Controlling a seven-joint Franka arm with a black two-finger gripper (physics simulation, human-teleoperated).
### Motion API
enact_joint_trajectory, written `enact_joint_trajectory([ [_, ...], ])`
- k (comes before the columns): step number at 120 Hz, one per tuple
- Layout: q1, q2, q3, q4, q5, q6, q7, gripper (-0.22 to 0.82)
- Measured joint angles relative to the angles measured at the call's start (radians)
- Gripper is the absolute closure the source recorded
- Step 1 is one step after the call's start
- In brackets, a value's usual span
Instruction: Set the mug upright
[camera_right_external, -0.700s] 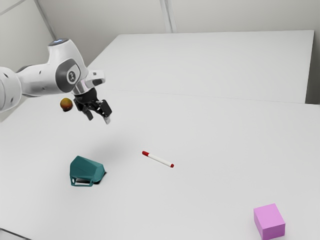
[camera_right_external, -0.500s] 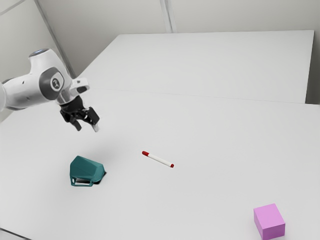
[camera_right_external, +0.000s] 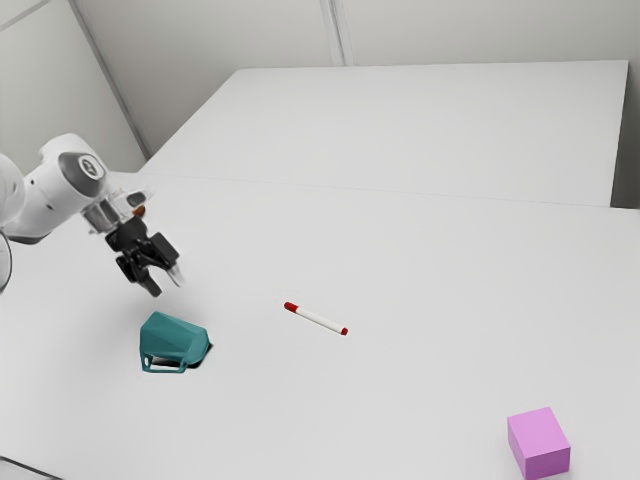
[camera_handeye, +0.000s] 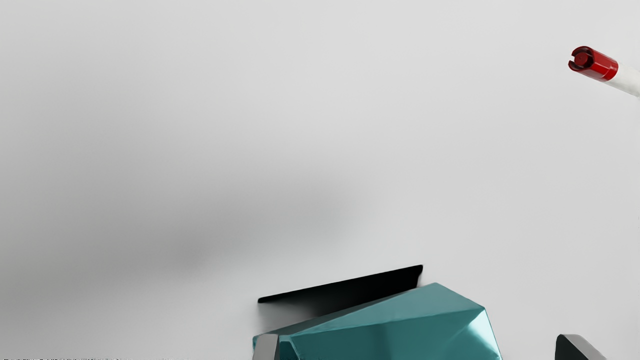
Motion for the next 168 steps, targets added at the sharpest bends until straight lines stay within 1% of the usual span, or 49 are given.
enact_joint_trajectory([
  [28, 0.053, 0.036, 0.000, -0.022, -0.031, -0.096, 0.090, 0.00],
  [60, 0.087, 0.060, 0.005, -0.029, -0.065, -0.151, 0.149, 0.00],
  [94, 0.069, 0.050, 0.070, -0.089, -0.137, -0.166, 0.153, 0.00],
  [123, 0.031, 0.042, 0.116, -0.148, -0.206, -0.134, 0.128, 0.01],
  [127, 0.030, 0.040, 0.121, -0.151, -0.215, -0.131, 0.123, 0.04],
  [130, 0.029, 0.038, 0.124, -0.151, -0.221, -0.129, 0.120, 0.08],
  [143, 0.027, 0.036, 0.130, -0.153, -0.239, -0.119, 0.109, 0.32],
  [150, 0.027, 0.033, 0.130, -0.154, -0.247, -0.115, 0.103, 0.42],
  [158, 0.027, 0.025, 0.135, -0.156, -0.255, -0.111, 0.096, 0.50],
  [168, 0.027, 0.017, 0.137, -0.156, -0.272, -0.110, 0.090, 0.56],
])
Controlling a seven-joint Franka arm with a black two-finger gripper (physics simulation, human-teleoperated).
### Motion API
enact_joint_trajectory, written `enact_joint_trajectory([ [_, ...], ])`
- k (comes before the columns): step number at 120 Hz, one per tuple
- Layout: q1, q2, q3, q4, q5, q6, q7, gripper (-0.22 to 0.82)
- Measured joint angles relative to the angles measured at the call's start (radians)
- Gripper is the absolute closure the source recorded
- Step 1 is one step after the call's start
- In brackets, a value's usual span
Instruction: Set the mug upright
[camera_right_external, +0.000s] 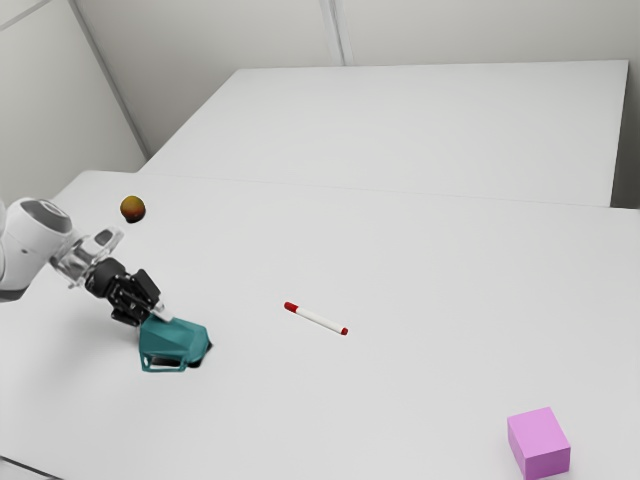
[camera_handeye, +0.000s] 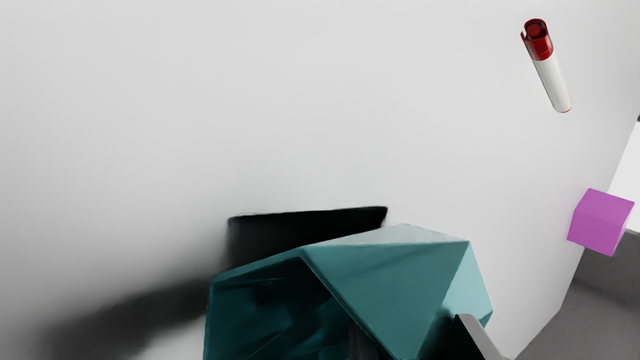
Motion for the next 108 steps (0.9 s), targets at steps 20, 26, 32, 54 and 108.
enact_joint_trajectory([
  [20, -0.005, -0.017, 0.001, 0.001, -0.041, -0.007, -0.007, 0.63],
  [26, -0.009, -0.019, 0.001, 0.001, -0.052, -0.009, -0.009, 0.67],
  [32, -0.011, -0.020, 0.001, 0.001, -0.063, -0.011, -0.010, 0.69],
  [54, -0.022, -0.032, 0.001, 0.001, -0.100, -0.017, -0.009, 0.76],
  [108, -0.178, -0.134, -0.013, -0.005, -0.058, 0.090, -0.032, 0.79],
])
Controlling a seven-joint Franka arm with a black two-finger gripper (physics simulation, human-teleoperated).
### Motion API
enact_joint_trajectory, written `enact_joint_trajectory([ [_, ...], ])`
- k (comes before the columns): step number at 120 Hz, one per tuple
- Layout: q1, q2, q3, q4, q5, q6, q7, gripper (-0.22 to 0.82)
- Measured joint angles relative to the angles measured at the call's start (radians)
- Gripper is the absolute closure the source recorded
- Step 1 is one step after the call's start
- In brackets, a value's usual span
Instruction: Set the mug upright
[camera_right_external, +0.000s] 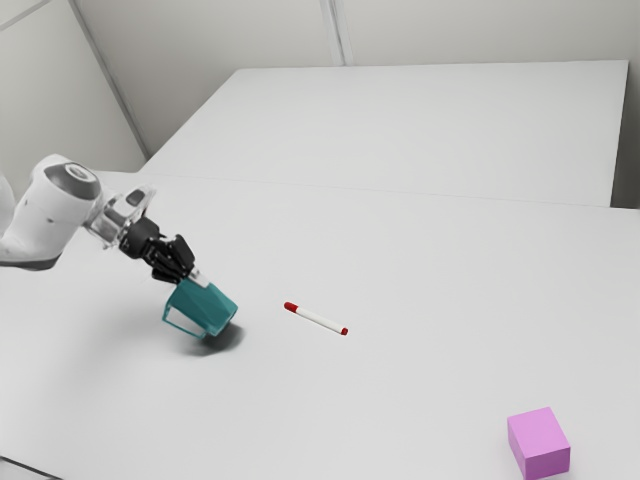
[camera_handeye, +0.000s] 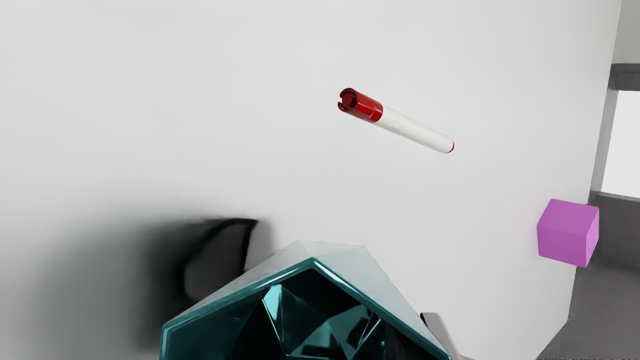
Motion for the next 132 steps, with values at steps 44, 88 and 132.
enact_joint_trajectory([
  [44, -0.129, -0.086, -0.002, -0.025, 0.241, 0.190, -0.068, 0.79],
  [88, -0.258, -0.160, 0.011, -0.094, 0.510, 0.351, -0.163, 0.79],
  [132, -0.288, -0.207, 0.017, -0.182, 0.694, 0.587, -0.223, 0.79],
])
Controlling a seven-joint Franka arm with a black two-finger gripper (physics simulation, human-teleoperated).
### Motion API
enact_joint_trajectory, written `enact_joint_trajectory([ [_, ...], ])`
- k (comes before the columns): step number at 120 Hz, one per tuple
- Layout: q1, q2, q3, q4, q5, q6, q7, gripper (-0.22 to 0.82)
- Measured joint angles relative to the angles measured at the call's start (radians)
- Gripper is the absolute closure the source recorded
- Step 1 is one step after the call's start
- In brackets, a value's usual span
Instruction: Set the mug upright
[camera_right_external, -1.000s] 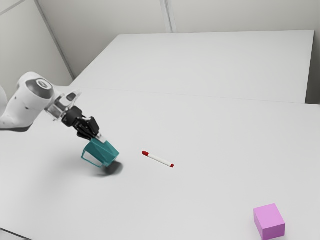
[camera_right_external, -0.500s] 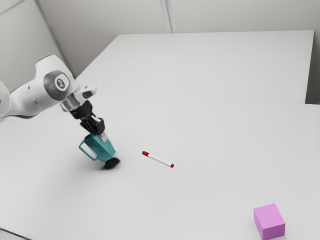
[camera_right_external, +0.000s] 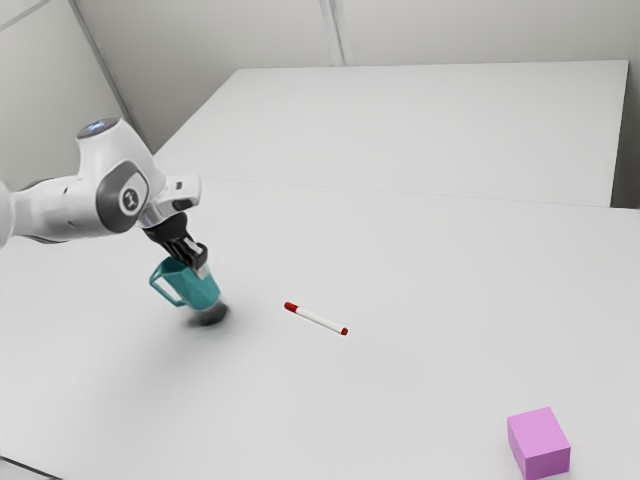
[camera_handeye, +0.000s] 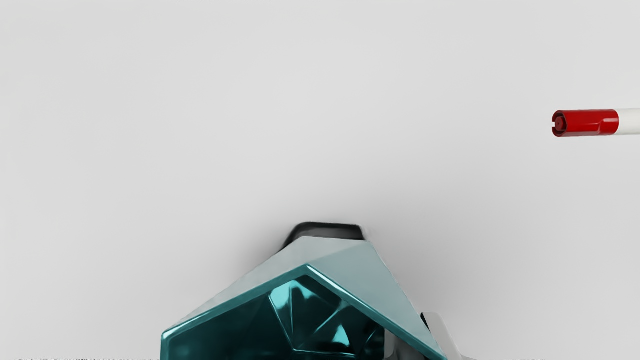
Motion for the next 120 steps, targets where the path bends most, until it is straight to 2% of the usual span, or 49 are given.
enact_joint_trajectory([
  [68, -0.049, -0.014, 0.007, -0.069, 0.159, 0.066, -0.116, 0.79],
  [120, -0.043, 0.038, 0.007, -0.071, 0.166, 0.069, -0.181, 0.79],
])
